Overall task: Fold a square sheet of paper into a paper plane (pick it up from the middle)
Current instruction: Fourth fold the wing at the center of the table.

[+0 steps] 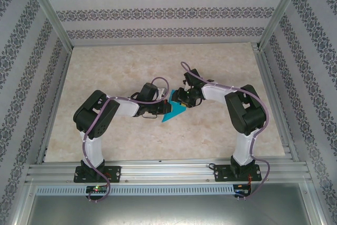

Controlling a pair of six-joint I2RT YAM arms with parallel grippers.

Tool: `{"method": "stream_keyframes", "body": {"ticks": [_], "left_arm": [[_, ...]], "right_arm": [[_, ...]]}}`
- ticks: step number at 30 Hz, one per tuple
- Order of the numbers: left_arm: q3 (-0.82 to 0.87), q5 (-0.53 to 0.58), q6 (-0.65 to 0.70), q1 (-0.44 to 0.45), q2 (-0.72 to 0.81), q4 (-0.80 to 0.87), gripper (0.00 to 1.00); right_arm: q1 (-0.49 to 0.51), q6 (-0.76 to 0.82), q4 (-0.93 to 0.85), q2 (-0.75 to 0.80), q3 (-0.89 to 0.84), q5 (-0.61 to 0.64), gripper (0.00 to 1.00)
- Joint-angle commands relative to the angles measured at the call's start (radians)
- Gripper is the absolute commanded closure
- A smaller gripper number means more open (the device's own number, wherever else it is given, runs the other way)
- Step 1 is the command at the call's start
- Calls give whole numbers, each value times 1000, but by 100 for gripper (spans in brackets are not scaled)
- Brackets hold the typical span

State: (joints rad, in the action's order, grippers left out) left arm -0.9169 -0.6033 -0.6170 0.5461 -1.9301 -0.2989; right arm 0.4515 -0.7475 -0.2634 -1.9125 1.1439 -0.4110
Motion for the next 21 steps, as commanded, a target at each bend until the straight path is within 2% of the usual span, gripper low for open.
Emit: {"method": "stream_keyframes", "body": {"ticks": [1,3,9,15,21], "left_arm": [[-23,-26,2,-15,-14,3,96],[-18,-24,-2,-17,1,6,87],[22,-2,-5,-21,91,43,75],[71,94,17,-23,199,133,74],[86,73,-8,-21,233,92,77]], "right_arm": [[17,22,-57,-35,22,49,50],[22,22,-76,-42,26,70,50],[34,16,-140,-63,48,130,49],[39,9,-164,-79,58,153,48],[42,-2,-171,-85,57,162,46]]}}
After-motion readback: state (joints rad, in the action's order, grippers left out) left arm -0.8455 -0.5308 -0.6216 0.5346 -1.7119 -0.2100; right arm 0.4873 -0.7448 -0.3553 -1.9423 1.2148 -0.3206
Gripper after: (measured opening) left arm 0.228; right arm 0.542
